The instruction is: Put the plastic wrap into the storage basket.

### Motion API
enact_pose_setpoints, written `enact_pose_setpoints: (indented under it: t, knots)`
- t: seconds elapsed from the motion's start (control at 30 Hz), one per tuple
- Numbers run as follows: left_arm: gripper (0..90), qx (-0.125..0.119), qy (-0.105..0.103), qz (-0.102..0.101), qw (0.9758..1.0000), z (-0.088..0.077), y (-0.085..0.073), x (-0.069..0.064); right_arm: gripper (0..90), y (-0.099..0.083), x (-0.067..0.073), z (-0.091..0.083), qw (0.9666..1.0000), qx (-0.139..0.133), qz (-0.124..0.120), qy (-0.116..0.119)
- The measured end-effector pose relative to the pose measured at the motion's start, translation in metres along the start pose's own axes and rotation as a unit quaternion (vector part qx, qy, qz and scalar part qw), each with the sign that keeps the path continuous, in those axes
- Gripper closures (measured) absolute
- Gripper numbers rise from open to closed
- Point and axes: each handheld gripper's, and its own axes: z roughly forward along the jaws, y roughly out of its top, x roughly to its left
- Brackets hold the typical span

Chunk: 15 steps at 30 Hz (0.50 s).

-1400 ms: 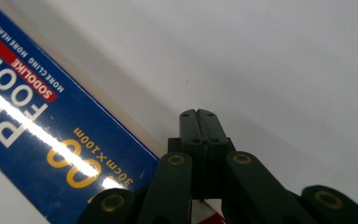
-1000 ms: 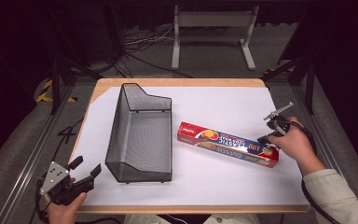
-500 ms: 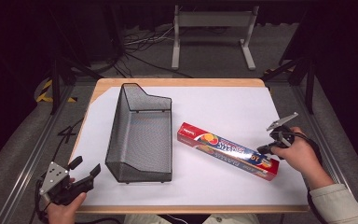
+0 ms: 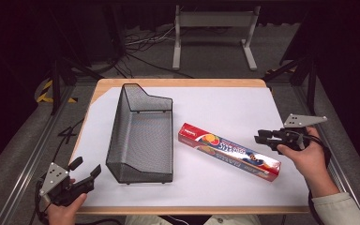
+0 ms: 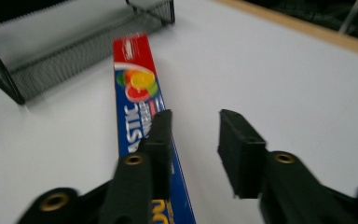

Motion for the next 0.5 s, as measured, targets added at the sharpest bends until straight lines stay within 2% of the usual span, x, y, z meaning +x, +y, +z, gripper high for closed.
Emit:
enact_pose_setpoints:
  t: [0.03,0.07,0.17,0.27,0.4,0.5]
  knots:
    - [27.0,0.0,0.0,0.0,1.0,0.0,0.0,0.0,54.1,0.001,0.002,0.0,0.9999,-0.016,0.0,0.003]
    - [27.0,0.002,0.0,0.001,1.0,0.0,0.0,0.0,54.1,0.001,0.002,0.0,0.9999,-0.016,0.0,0.003]
    - [27.1,0.001,-0.001,0.002,1.0,0.001,0.0,0.0,42.4,0.005,0.007,0.004,0.9982,-0.049,0.013,0.032]
    - [27.1,0.001,-0.001,0.004,1.0,0.0,0.0,0.0,31.5,0.008,0.011,0.01,0.996,-0.075,0.008,0.049]
    - [27.1,0.002,-0.002,0.004,1.0,0.001,0.0,0.0,25.3,0.011,0.016,0.019,0.9939,-0.087,0.01,0.067]
    - [27.1,0.001,-0.003,0.004,1.0,0.001,0.001,-0.001,20.1,0.016,0.021,0.027,0.9933,-0.088,0.0,0.075]
